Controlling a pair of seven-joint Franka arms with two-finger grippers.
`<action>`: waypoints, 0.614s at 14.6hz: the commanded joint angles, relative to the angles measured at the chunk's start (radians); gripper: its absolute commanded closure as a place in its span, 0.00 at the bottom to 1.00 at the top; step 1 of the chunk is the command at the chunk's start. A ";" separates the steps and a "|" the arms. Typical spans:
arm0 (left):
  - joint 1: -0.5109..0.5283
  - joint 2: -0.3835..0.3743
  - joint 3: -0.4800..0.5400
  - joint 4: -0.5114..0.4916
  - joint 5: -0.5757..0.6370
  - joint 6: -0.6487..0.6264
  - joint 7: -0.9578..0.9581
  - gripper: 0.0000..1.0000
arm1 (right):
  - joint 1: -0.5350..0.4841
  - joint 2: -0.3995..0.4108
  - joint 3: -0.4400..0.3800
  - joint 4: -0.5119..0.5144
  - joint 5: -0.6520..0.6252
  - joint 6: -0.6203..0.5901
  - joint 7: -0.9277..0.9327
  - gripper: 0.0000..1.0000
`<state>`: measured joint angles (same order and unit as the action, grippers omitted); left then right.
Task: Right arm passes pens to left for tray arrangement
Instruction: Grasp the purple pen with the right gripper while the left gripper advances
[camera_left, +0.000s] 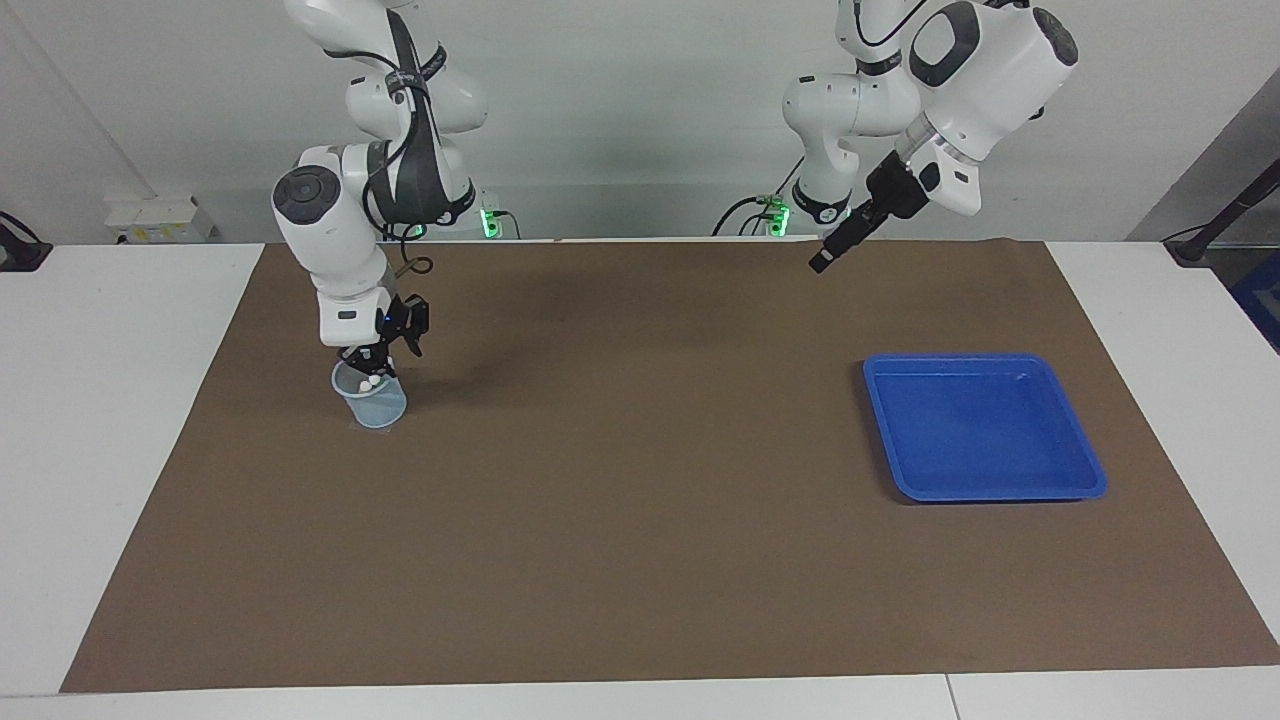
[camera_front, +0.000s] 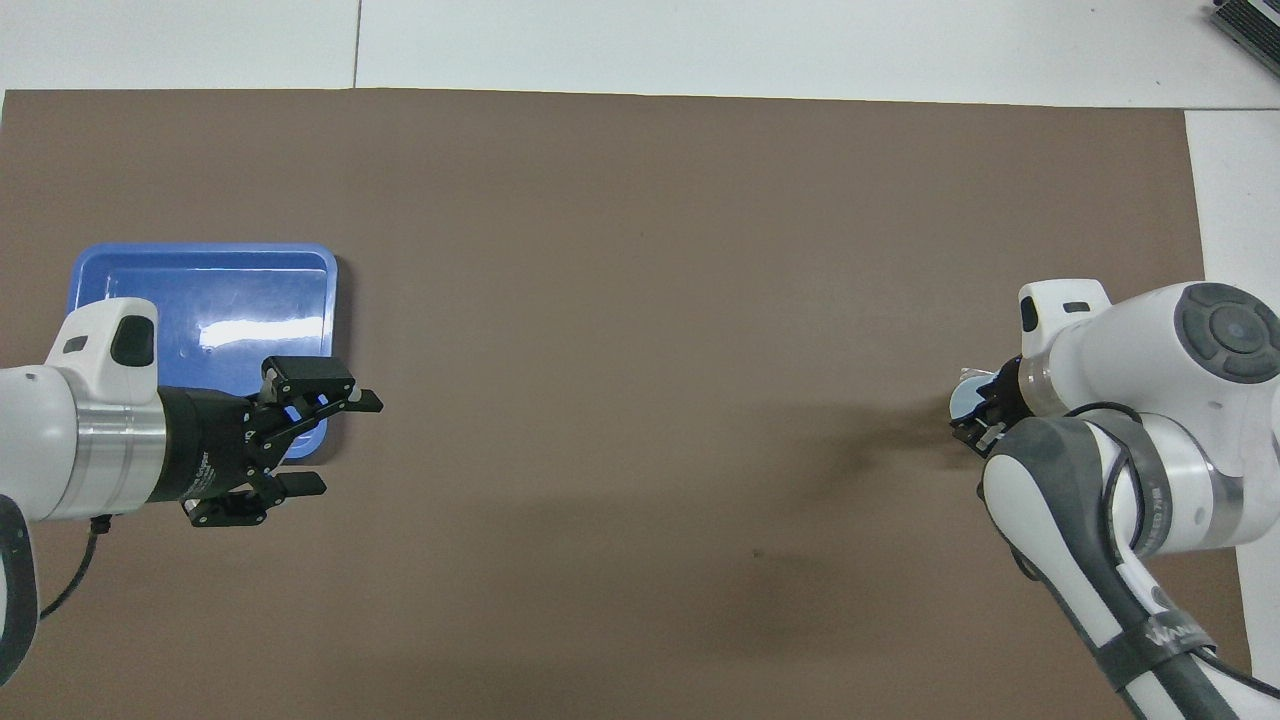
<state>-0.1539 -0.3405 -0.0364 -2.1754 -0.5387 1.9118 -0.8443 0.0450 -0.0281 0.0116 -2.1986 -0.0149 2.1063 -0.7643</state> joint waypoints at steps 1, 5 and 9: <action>-0.022 -0.057 0.007 -0.090 -0.079 0.078 -0.116 0.00 | -0.022 -0.007 0.004 -0.015 -0.007 0.009 -0.041 0.54; -0.084 -0.069 0.004 -0.179 -0.156 0.160 -0.133 0.00 | -0.053 -0.007 0.004 -0.009 -0.007 -0.012 -0.090 0.54; -0.113 -0.064 0.004 -0.216 -0.239 0.219 -0.133 0.03 | -0.056 -0.007 0.004 -0.007 -0.007 -0.009 -0.087 0.55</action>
<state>-0.2474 -0.3711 -0.0405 -2.3411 -0.7260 2.0785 -0.9625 -0.0027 -0.0281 0.0105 -2.2006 -0.0155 2.1015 -0.8323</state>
